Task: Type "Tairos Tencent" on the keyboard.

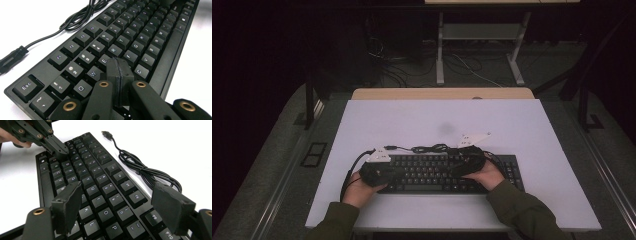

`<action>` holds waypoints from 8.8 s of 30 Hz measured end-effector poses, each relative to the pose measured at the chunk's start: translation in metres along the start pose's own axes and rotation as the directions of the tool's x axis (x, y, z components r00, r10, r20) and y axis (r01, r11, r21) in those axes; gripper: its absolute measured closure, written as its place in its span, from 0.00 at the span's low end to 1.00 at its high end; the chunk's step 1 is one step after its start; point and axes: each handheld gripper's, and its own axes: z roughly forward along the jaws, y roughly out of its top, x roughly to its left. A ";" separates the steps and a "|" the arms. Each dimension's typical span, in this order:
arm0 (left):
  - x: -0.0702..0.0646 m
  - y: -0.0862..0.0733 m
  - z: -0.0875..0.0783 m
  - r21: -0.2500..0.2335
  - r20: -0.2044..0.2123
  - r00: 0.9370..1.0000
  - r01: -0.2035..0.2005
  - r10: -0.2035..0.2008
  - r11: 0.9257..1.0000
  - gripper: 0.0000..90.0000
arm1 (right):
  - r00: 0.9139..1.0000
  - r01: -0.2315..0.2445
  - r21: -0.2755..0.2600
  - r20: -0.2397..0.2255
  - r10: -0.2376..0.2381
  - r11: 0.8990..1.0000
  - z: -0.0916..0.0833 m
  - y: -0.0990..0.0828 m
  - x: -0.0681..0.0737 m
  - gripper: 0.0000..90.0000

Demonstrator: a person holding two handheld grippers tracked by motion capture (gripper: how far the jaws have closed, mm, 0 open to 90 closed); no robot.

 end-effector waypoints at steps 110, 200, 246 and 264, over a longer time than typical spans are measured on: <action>-0.037 0.015 0.017 0.032 0.148 0.985 -0.093 0.087 0.995 0.99 | 1.000 -0.011 0.008 0.004 0.011 1.000 0.003 -0.002 -0.002 0.13; -0.019 0.011 0.014 -0.068 -0.002 0.999 0.048 -0.048 0.997 0.06 | 0.999 0.039 0.128 -0.038 -0.035 0.991 -0.061 -0.041 0.008 0.99; -0.010 0.027 0.016 -0.099 -0.001 1.000 0.022 -0.022 0.995 0.64 | 0.998 0.055 0.173 -0.033 -0.050 0.983 -0.052 -0.043 0.010 0.99; -0.011 0.035 0.036 -0.019 0.020 1.000 -0.004 0.004 1.000 0.99 | 0.999 0.046 0.174 -0.035 -0.041 0.984 -0.052 -0.043 0.009 0.99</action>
